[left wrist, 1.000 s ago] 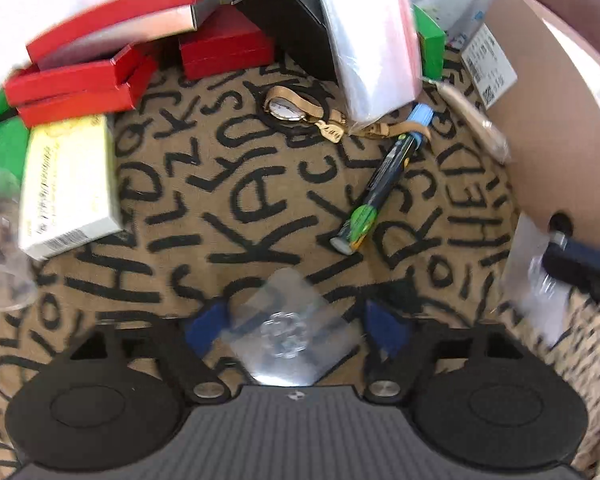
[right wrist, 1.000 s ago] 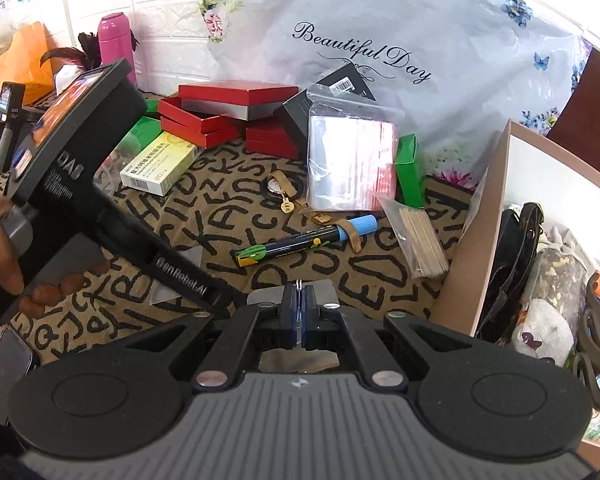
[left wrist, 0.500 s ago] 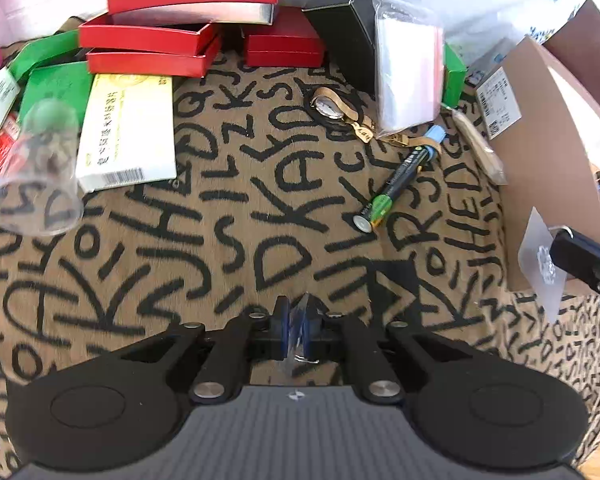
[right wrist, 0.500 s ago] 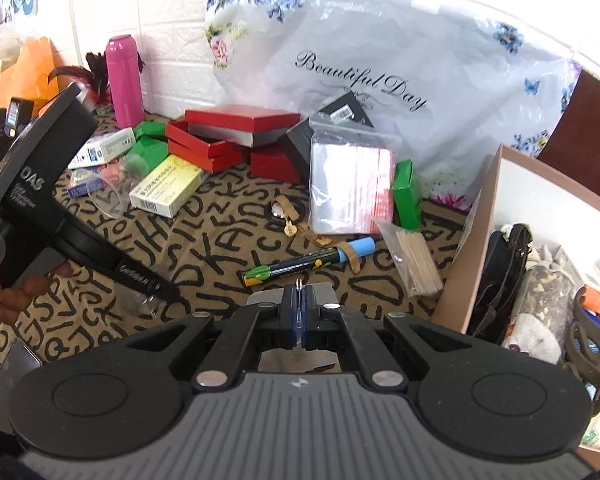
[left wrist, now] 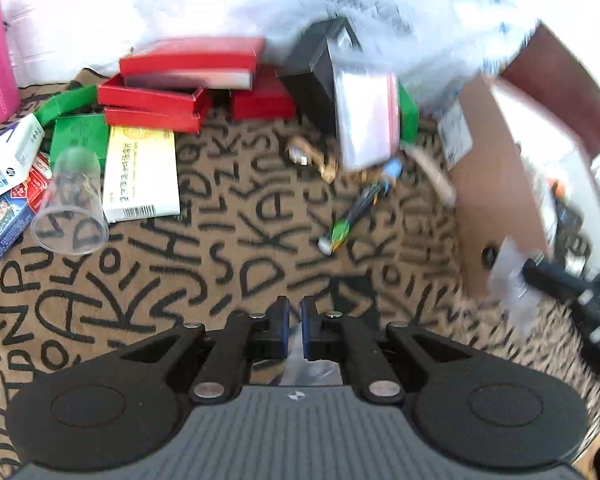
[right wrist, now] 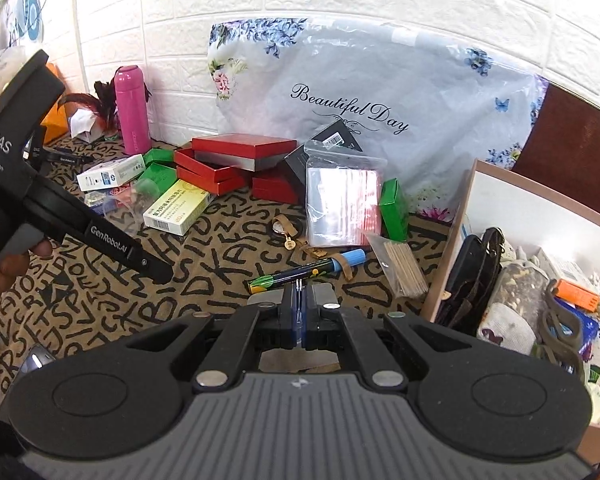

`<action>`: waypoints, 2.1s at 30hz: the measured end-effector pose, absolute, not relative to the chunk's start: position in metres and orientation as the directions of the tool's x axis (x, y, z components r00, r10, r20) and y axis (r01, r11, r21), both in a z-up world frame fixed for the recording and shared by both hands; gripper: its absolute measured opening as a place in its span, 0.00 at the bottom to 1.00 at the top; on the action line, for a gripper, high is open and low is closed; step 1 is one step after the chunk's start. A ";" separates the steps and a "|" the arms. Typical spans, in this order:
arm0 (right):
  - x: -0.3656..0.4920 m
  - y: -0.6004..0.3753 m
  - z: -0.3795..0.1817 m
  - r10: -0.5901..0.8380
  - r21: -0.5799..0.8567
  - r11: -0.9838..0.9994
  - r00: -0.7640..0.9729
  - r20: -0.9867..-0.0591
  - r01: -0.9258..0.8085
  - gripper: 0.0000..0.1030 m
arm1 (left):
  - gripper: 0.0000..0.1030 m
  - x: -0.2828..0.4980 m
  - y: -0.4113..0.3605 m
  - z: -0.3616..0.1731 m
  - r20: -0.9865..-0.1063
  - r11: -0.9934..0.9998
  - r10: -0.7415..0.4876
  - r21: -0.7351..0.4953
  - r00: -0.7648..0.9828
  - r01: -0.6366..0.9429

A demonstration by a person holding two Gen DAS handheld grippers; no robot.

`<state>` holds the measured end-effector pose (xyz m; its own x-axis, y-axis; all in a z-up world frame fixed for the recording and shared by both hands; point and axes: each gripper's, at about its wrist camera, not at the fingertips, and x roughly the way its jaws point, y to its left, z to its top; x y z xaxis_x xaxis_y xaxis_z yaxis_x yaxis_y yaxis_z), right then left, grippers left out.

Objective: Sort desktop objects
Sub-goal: 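Carry the held hook with the left tool over the white box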

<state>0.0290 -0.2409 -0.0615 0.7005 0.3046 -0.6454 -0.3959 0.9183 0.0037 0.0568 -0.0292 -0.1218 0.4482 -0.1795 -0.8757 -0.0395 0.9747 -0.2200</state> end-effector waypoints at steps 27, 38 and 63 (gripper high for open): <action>0.013 -0.268 -0.060 0.260 -0.049 0.919 0.697 -0.668 -0.391 0.00 | 0.00 0.053 -0.061 -0.174 -0.871 0.886 -0.365 -0.433 0.329 -0.164; 0.012 -0.277 -0.052 0.288 -0.045 0.911 0.710 -0.643 -0.410 0.00 | 0.00 0.059 -0.063 -0.141 -0.824 0.861 -0.366 -0.476 0.433 -0.179; 0.032 -0.419 -0.020 0.005 -0.106 0.992 0.855 -0.519 -0.071 0.00 | 0.00 0.145 -0.213 -0.031 -0.676 0.821 -0.559 -0.532 0.480 0.207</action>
<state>0.0318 -0.4190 -0.0196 0.8548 0.0055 -0.5190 -0.0709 0.9918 -0.1063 0.1454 -0.2133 -0.0308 0.4797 -0.5591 -0.6763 0.2065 0.8210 -0.5322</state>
